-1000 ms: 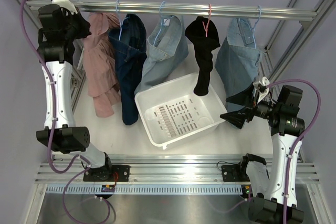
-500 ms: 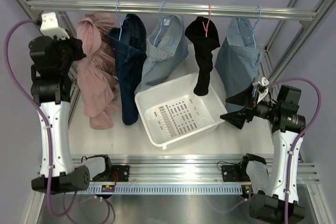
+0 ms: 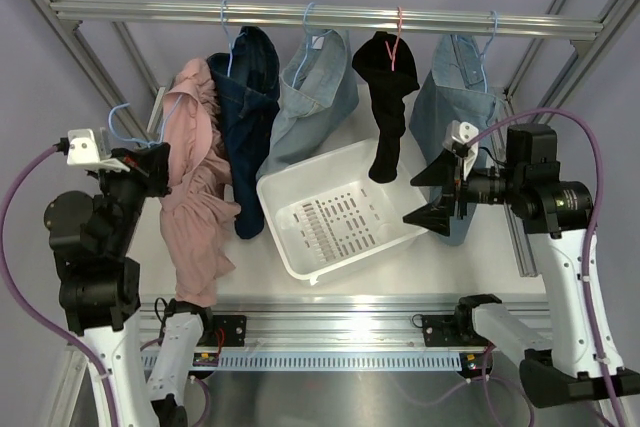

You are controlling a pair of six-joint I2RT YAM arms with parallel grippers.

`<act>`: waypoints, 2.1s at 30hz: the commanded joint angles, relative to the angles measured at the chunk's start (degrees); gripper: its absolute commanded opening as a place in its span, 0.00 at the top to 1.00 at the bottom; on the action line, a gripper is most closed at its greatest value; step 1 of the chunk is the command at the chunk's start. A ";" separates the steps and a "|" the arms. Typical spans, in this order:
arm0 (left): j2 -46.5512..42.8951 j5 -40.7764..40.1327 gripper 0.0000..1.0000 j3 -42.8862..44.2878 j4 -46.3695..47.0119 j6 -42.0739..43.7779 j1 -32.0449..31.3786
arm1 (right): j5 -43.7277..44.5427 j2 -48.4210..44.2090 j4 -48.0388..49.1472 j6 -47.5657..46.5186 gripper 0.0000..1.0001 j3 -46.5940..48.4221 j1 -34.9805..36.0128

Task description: Remove the skirt from the hanger

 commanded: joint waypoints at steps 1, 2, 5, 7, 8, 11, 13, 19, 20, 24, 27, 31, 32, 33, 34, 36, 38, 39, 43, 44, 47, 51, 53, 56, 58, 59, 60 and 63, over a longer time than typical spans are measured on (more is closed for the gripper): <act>-2.67 11.21 1.00 1.39 8.45 -8.72 -0.02 | 14.74 1.00 8.09 12.75 0.07 7.58 9.42; -2.85 12.63 1.00 1.66 9.06 -9.88 -0.02 | 17.20 2.92 8.89 14.85 0.08 9.17 11.62; -3.55 18.08 1.00 2.71 11.96 -14.71 -0.02 | 24.68 7.59 10.31 20.22 0.08 16.28 19.19; -3.47 21.15 1.00 3.86 13.63 -17.52 -0.63 | 27.50 11.09 11.10 23.30 0.08 21.71 22.96; -3.47 22.04 1.00 3.94 14.42 -18.32 -1.07 | 28.12 12.25 11.45 24.27 0.08 23.49 24.11; -3.29 26.00 1.00 3.16 18.19 -22.36 -2.56 | 32.33 16.98 11.71 28.93 0.08 31.49 27.89; -3.20 28.62 1.00 0.89 21.00 -26.04 -3.18 | 33.48 20.15 12.32 31.22 0.08 36.31 30.17; -2.50 30.05 1.00 -2.12 24.10 -27.47 -5.02 | 41.38 28.32 15.58 34.91 0.06 41.60 37.47; -2.06 29.96 1.00 -2.21 23.84 -27.03 -5.46 | 42.27 29.30 15.93 34.91 0.06 42.40 38.70; -1.97 28.38 1.00 -2.21 19.71 -23.52 -5.90 | 53.07 33.61 17.43 38.16 0.05 48.53 46.34; -2.23 27.76 1.00 -2.99 17.25 -21.67 -6.34 | 57.65 35.90 19.09 40.36 0.04 52.06 48.81; -2.85 27.06 1.00 -3.35 15.14 -19.92 -6.69 | 62.48 38.27 21.90 40.89 0.05 54.09 52.41; -2.94 26.88 1.00 -3.35 14.26 -19.56 -6.78 | 64.49 38.62 22.17 40.80 0.05 54.62 52.86; -3.03 26.53 1.00 -3.44 13.82 -18.95 -6.87 | 65.47 39.15 22.70 40.80 0.06 54.88 53.21; -3.20 26.44 1.00 -3.44 13.55 -18.85 -6.96 | 66.78 39.94 23.14 40.63 0.06 55.06 53.48; -3.20 26.62 1.00 -3.53 13.55 -18.77 -6.87 | 72.14 40.82 24.28 39.31 0.08 54.80 54.53; -3.55 26.79 1.00 -3.61 13.29 -18.77 -6.96 | 75.30 42.49 25.34 38.87 0.15 54.71 54.97; -3.73 26.79 1.00 -3.70 13.11 -18.59 -6.87 | 75.93 43.02 25.43 38.61 0.16 54.62 54.97; -4.87 26.27 1.00 -3.88 11.62 -17.54 -6.87 | 78.22 45.65 26.04 36.59 0.34 54.53 55.06; -5.22 26.18 1.00 -3.96 11.36 -17.19 -7.48 | 78.92 45.83 26.13 35.71 0.40 54.53 54.98; -5.75 25.65 1.00 -4.32 9.95 -16.22 -8.63 | 80.76 46.18 26.57 32.47 0.62 54.53 54.97; -7.15 23.99 1.00 -4.84 6.44 -12.54 -9.16 | 87.09 45.66 28.23 29.21 1.00 56.90 54.54; -7.59 23.54 1.00 -5.19 3.81 -10.78 -9.68 | 87.80 44.96 29.20 28.50 1.00 57.35 53.13; -8.47 22.66 1.00 -5.81 -0.67 -6.56 -10.30 | 87.81 43.81 31.22 28.15 1.00 57.61 50.76; -9.09 21.96 1.00 -6.51 -2.87 -4.01 -10.74 | 86.58 43.81 31.23 28.67 1.00 58.84 48.31; -9.18 21.61 1.00 -6.60 -5.06 -3.22 -10.91 | 86.14 43.72 30.97 28.94 1.00 59.71 47.51; -9.27 21.17 1.00 -6.78 -6.04 -1.73 -11.09 | 85.61 43.81 30.70 29.20 1.00 59.98 46.81; -9.71 21.08 1.00 -7.22 -8.94 0.73 -11.88 | 84.64 43.99 30.53 29.64 1.00 60.77 44.35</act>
